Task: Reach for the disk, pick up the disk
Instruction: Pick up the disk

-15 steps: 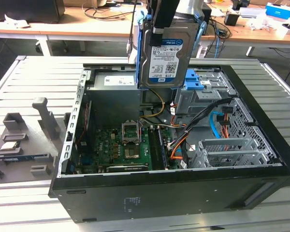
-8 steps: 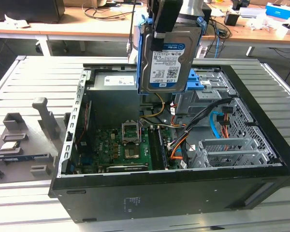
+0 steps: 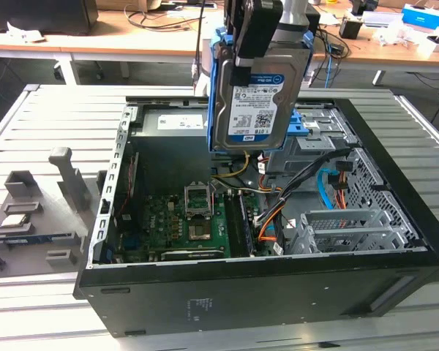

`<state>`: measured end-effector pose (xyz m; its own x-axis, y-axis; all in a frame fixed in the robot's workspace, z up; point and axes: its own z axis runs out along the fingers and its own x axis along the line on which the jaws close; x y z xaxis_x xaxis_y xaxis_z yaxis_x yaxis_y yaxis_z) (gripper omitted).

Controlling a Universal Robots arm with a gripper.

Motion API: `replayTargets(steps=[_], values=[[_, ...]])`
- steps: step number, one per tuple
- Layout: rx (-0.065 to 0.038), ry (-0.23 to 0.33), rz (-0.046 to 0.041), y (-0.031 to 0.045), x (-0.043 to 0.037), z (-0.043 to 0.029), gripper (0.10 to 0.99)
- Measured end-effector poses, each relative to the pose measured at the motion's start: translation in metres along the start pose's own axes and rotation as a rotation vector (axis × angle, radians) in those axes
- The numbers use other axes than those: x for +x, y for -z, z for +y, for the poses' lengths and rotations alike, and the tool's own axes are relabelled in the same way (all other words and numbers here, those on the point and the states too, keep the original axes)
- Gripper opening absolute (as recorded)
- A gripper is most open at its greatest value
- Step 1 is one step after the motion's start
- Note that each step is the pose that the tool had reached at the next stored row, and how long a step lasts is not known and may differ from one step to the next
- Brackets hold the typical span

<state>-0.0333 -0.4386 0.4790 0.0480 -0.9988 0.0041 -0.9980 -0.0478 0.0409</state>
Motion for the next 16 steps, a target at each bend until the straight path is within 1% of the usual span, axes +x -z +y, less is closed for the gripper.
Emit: replayTargets(steps=[8, 10, 14, 16], values=[[0.0, 0.0, 0.0013, -0.0001, 0.0135, 0.0006, 0.369], [0.0, 0.0, 0.0021, -0.0002, 0.0194, 0.0009, 0.369], [0.0, 0.0, 0.0029, -0.0002, 0.0271, 0.0013, 0.369], [0.0, 0.0, 0.0035, -0.0003, 0.0339, 0.0016, 0.369]])
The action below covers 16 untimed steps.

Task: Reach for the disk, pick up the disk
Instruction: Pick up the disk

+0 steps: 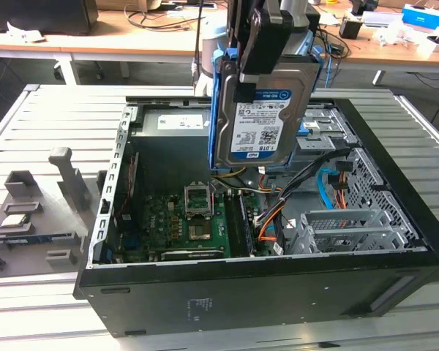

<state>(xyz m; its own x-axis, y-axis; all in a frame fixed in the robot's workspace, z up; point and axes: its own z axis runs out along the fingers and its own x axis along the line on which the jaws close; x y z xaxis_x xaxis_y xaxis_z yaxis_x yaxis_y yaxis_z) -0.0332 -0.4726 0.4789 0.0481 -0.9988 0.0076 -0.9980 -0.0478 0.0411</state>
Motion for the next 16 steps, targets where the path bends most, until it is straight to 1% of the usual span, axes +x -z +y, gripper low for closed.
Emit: replayTargets(steps=[1, 5, 9, 10, 16], values=[[0.0, 0.0, 0.0001, -0.0001, 0.0033, 0.0002, 0.369], [0.0, 0.0, 0.0006, -0.0002, 0.0105, 0.0005, 0.369], [0.0, 0.0, 0.0014, -0.0003, 0.0208, 0.001, 0.369], [0.0, 0.0, 0.0017, -0.0004, 0.025, 0.0012, 0.369], [0.0, 0.0, 0.0026, -0.0006, 0.0376, 0.0018, 0.369]])
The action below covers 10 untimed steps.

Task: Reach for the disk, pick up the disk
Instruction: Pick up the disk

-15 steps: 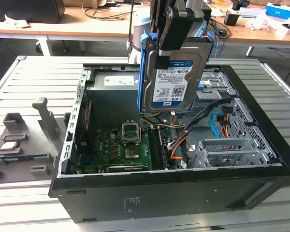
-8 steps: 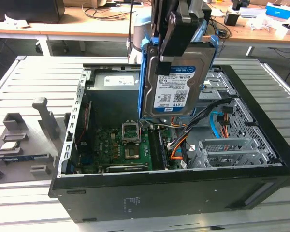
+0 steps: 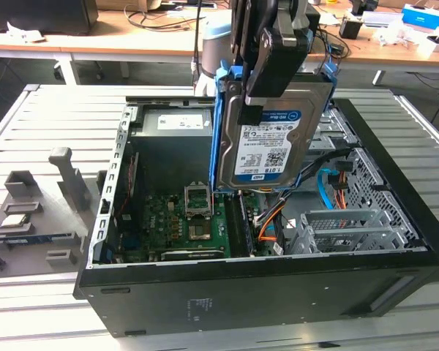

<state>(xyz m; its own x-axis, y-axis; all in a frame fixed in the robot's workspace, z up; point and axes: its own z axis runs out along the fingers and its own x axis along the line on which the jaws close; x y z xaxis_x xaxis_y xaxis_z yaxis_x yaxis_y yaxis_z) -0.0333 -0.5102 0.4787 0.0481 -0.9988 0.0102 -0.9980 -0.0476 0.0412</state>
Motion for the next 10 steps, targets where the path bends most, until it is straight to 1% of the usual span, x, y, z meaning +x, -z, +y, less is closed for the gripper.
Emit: replayTargets(steps=[2, 6, 8, 10], values=[[0.0, 0.0, 0.0003, -0.0001, 0.0043, 0.0002, 0.369], [0.0, 0.0, 0.0011, -0.0003, 0.0162, 0.0008, 0.369], [0.0, 0.0, 0.0012, -0.0004, 0.0194, 0.0009, 0.369], [0.0, 0.0, 0.0016, -0.0005, 0.0245, 0.0011, 0.369]])
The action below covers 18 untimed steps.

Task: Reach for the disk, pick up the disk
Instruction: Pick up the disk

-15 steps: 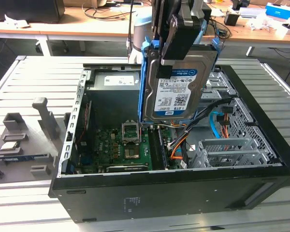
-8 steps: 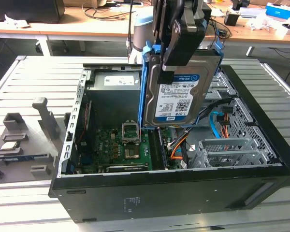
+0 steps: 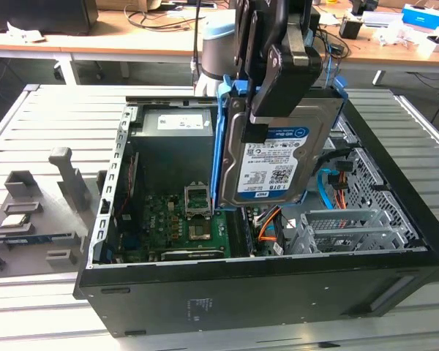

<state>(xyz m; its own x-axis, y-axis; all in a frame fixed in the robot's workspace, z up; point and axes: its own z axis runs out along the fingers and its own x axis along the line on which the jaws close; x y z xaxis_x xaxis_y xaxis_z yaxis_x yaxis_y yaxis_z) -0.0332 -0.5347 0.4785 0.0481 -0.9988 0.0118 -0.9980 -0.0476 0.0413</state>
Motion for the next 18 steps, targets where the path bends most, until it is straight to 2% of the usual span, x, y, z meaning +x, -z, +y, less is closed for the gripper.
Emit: replayTargets(steps=[15, 18], values=[[0.0, 0.0, 0.002, -0.0008, 0.0375, 0.0018, 0.369], [0.0, 0.0, 0.002, -0.0008, 0.0393, 0.0019, 0.369]])
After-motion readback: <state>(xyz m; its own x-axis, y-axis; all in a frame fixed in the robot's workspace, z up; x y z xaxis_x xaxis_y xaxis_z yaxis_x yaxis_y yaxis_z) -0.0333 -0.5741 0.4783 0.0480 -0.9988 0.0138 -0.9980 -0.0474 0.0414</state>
